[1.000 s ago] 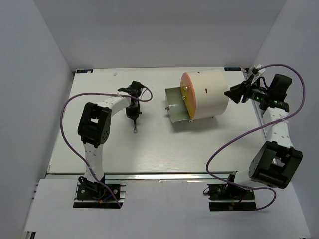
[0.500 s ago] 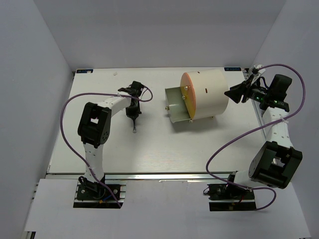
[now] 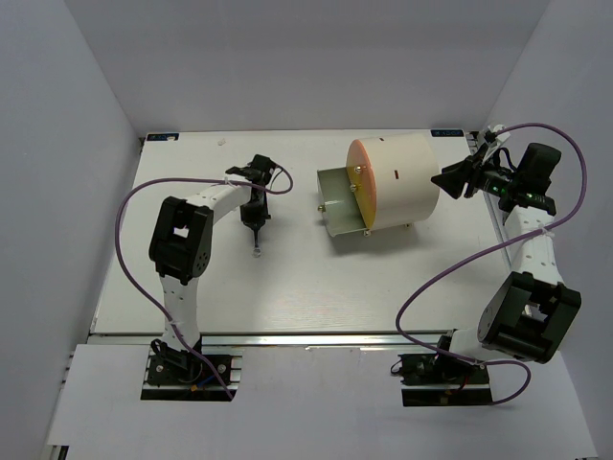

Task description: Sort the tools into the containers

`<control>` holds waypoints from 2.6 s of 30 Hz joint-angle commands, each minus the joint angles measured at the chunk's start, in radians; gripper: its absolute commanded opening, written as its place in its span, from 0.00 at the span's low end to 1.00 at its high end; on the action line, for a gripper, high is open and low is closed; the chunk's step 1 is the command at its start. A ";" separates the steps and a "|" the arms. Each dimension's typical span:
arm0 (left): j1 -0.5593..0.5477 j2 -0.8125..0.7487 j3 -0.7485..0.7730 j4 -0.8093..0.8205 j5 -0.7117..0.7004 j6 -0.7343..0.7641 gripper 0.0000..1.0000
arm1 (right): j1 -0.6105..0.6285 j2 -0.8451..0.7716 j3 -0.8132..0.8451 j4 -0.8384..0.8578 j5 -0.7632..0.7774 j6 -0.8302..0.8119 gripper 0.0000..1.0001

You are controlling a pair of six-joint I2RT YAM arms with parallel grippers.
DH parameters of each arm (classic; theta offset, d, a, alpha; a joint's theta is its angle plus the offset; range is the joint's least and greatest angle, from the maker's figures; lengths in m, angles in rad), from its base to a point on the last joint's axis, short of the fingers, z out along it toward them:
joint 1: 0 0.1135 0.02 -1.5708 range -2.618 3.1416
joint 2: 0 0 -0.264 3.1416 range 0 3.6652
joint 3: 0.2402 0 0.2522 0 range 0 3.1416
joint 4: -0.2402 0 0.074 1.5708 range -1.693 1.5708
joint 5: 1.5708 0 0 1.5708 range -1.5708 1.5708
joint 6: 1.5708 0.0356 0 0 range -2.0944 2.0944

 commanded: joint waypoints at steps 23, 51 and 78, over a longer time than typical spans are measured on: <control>0.002 -0.023 0.063 -0.012 0.013 0.011 0.37 | -0.007 0.001 -0.008 0.021 -0.019 -0.001 0.55; 0.002 -0.021 0.026 0.028 -0.008 0.035 0.00 | -0.007 0.001 -0.004 0.001 -0.015 -0.014 0.55; 0.002 -0.066 0.142 -0.029 -0.002 0.031 0.00 | -0.007 -0.002 -0.007 0.006 -0.020 -0.011 0.55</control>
